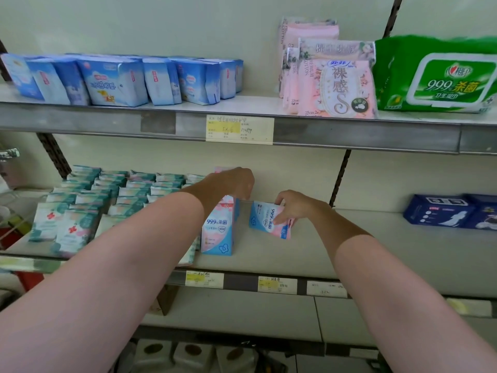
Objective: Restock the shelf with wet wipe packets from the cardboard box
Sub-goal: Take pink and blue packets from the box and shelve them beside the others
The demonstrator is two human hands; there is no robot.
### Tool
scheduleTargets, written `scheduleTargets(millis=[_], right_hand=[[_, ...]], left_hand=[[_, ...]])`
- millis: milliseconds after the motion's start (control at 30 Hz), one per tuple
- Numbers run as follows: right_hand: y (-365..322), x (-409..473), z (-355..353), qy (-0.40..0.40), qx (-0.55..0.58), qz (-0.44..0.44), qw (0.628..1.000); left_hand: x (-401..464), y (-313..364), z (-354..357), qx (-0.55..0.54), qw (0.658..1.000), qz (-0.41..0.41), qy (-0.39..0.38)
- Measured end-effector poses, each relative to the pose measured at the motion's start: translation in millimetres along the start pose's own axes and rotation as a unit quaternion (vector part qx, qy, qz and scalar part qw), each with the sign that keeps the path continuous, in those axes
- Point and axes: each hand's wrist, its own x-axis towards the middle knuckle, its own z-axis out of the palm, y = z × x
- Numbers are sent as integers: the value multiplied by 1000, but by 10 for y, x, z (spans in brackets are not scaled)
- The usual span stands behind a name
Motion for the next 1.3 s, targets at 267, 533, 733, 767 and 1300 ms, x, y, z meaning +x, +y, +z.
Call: scheduleTargets(millis=[267, 533, 733, 767, 1300], right_hand=[[-238, 43, -68, 195, 128, -71, 970], [-253, 136, 129, 102, 41, -6, 994], [-280, 271, 237, 174, 145, 18, 974], [-284, 295, 276, 182, 159, 22, 970], [-428, 842, 438, 295, 211, 48, 931]], left_hand=[[-16, -54, -51, -7, 999, -5, 40], [-33, -234, -38, 35, 996, -22, 83], [39, -381, -11, 46, 995, -43, 78], [57, -404, -9, 48, 994, -47, 81], [243, -550, 143, 68, 988, -85, 111]])
